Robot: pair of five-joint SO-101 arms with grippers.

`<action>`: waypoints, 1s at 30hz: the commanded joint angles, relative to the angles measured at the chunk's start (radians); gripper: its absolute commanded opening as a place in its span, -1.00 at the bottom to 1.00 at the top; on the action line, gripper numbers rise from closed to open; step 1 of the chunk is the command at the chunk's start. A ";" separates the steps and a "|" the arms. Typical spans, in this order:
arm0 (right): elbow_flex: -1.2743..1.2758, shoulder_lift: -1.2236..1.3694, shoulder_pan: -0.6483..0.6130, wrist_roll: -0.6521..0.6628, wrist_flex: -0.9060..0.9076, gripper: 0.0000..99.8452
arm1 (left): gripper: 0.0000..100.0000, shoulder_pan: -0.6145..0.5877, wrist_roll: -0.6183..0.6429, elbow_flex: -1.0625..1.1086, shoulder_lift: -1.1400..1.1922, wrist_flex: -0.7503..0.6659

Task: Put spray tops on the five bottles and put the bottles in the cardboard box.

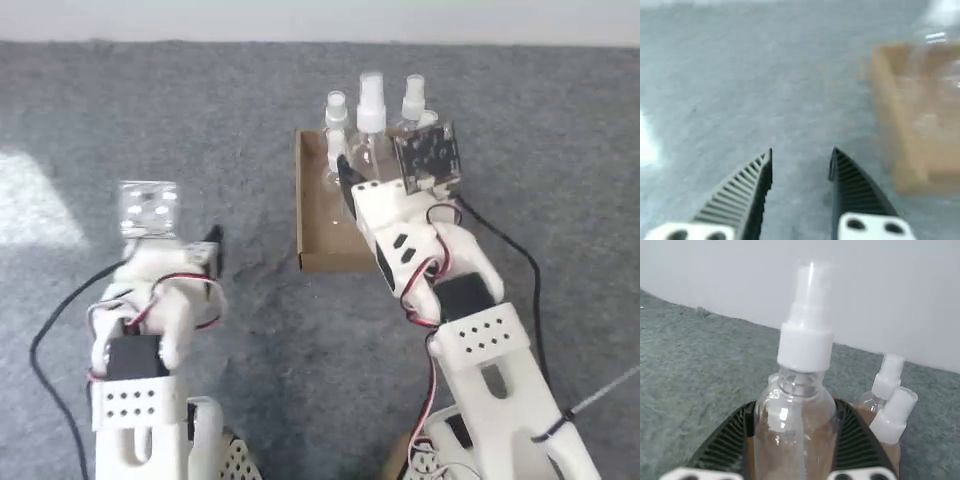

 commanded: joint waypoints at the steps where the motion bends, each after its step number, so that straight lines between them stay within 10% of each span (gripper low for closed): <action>1: 0.129 -0.031 0.004 0.015 -0.176 -0.99 | -0.70 -0.101 0.012 0.062 -0.014 -0.112; 30: 0.325 0.024 0.022 0.017 -0.466 -0.99 | -0.70 -0.100 0.009 0.090 -0.014 -0.132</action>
